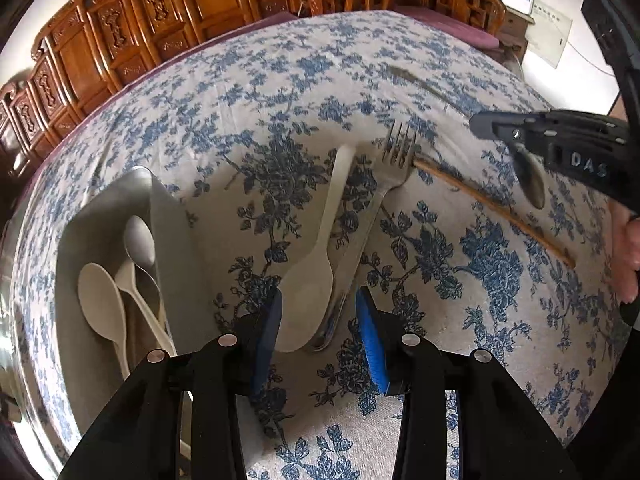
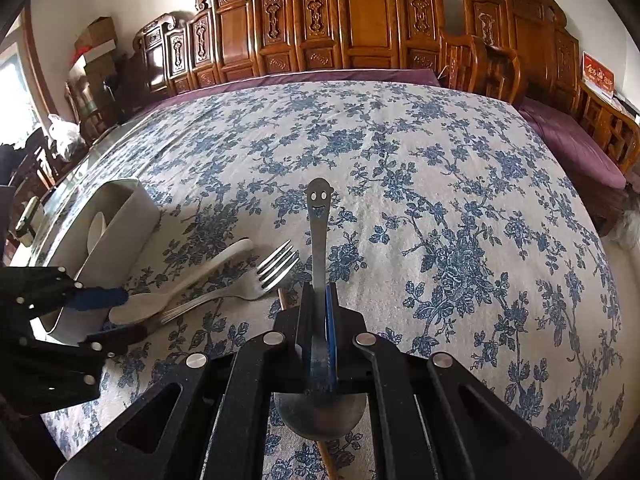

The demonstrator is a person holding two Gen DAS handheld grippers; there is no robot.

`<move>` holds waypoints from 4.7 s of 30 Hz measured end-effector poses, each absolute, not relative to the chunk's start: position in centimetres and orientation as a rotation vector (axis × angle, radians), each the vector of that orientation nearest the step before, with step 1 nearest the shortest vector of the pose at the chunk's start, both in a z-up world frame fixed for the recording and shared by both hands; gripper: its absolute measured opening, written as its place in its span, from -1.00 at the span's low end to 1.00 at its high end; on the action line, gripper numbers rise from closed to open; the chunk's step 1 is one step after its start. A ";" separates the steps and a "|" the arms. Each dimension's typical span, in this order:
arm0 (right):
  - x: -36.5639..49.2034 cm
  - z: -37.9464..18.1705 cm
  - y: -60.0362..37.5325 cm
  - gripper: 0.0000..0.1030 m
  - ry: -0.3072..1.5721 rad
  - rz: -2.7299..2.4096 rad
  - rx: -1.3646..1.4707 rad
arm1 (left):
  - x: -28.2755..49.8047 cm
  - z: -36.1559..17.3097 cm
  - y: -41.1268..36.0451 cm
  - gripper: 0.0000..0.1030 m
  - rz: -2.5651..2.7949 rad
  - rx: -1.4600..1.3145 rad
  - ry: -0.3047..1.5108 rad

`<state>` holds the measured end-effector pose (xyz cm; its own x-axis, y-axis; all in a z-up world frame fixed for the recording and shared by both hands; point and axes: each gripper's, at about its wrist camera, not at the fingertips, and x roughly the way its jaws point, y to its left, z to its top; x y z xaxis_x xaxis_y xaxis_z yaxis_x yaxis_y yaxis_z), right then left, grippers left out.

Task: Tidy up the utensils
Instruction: 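Grasp a white plastic fork with the left tool while the right tool holds the smiley spoon, then carry the white plastic fork into the tray and open the left tool, then lower the smiley-face spoon into the tray and open the right tool, then lift the open right tool away from the tray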

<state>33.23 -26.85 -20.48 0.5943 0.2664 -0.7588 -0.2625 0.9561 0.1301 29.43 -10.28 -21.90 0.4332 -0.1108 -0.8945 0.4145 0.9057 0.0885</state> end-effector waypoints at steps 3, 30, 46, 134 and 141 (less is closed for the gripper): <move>33.2 -20.4 -26.9 -0.86 0.881 0.309 0.006 | 29.5 -22.1 -10.3 -0.29 -0.328 0.323 1.078; 32.6 -19.5 -25.2 -0.86 0.864 0.342 -0.006 | 28.5 -19.1 -9.0 -0.98 -0.367 0.229 0.998; 30.1 -17.9 -20.4 -0.86 0.825 0.427 -0.038 | 26.4 -15.0 -3.9 -0.98 -0.305 0.152 0.919; 29.1 -16.9 -6.4 -0.79 0.761 0.609 -0.020 | 27.1 -12.1 10.3 0.68 0.069 -0.072 0.805; 27.8 -14.5 -13.4 -0.61 0.694 0.501 -0.082 | 27.6 -11.9 6.8 0.68 0.003 -0.054 0.798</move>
